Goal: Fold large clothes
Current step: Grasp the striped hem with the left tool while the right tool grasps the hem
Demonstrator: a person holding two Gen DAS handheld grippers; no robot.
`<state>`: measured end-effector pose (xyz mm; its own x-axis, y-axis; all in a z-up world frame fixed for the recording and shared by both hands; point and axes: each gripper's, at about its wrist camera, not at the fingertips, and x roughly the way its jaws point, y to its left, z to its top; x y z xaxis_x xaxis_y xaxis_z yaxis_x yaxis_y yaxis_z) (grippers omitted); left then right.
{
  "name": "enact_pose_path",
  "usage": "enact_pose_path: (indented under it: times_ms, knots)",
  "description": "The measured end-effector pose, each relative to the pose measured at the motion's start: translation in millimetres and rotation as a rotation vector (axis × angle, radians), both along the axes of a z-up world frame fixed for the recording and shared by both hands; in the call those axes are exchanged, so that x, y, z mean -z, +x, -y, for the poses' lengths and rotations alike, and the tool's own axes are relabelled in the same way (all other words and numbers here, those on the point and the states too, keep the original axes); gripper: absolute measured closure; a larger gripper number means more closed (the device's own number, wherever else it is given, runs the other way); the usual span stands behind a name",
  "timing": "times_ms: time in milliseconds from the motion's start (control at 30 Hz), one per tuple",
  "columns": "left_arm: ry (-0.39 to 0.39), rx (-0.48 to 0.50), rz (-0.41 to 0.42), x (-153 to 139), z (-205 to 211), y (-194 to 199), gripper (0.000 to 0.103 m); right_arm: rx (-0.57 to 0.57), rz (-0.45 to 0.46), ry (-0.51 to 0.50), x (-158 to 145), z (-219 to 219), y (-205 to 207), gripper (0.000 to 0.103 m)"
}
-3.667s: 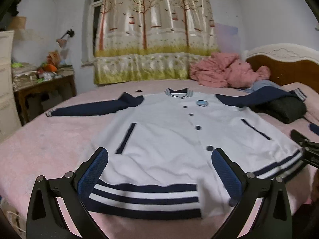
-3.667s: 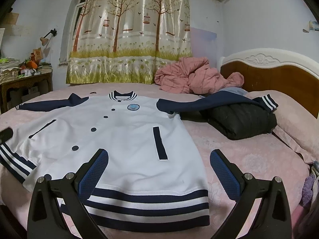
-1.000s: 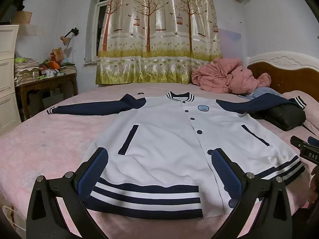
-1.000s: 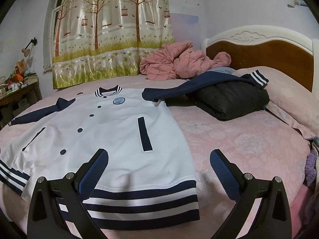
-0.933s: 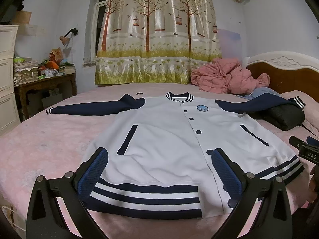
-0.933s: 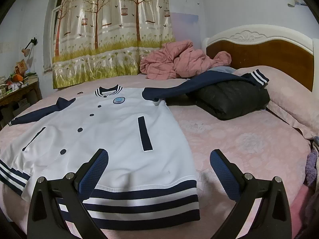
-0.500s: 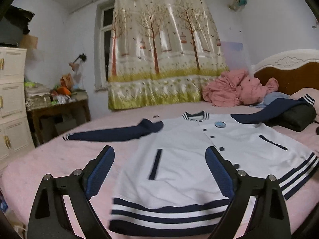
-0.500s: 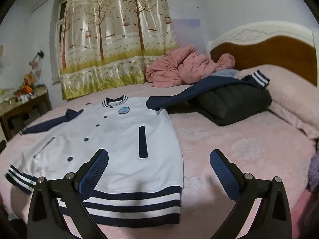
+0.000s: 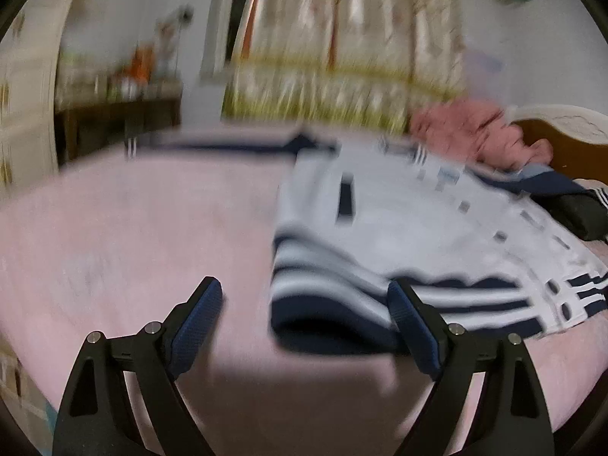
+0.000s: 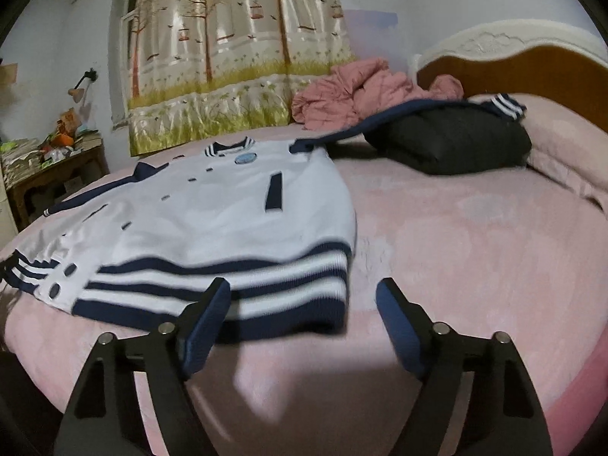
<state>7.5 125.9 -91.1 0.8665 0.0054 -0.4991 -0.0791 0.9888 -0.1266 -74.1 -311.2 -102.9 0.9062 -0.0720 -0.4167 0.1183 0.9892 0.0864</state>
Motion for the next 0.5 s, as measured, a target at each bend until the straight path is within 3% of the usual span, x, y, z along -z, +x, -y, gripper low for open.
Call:
enact_pose_path:
  times_ms: [100,133,167,200,233,267,333,433,500]
  knots:
    - [-0.045,0.012,0.020,1.4,-5.7,-3.8,0.016,0.010,0.029,0.004,3.8,-1.0,-5.4,0.025]
    - [-0.047,0.014,0.018,1.4,-5.7,-3.2,0.018,0.003,0.034,0.005,3.7,-3.0,-5.7,0.032]
    - [-0.046,0.021,0.019,1.8,-4.6,-2.7,0.027,-0.013,0.034,0.010,3.9,-3.7,-6.6,0.044]
    - [-0.041,0.043,0.023,1.7,-2.6,-1.8,0.035,-0.025,0.027,0.012,2.7,-5.2,-4.8,0.046]
    - [-0.044,0.084,0.028,1.2,-0.2,-1.3,0.058,-0.022,0.024,0.012,0.6,-5.3,-2.4,0.053]
    - [-0.065,0.145,0.039,-1.0,1.9,-1.3,0.083,-0.017,0.025,0.017,-2.6,-3.9,0.2,0.071]
    - [-0.062,0.163,0.085,-7.5,5.2,-6.9,0.098,-0.013,0.053,0.055,-12.7,1.9,1.3,0.095]
    - [-0.069,0.149,0.144,-31.6,3.7,-11.6,0.098,0.027,0.143,0.064,-37.8,6.7,-5.9,0.098]
    - [-0.108,0.116,0.115,-51.4,-0.3,-2.5,0.098,0.035,0.156,0.031,-57.2,2.6,0.9,0.098]
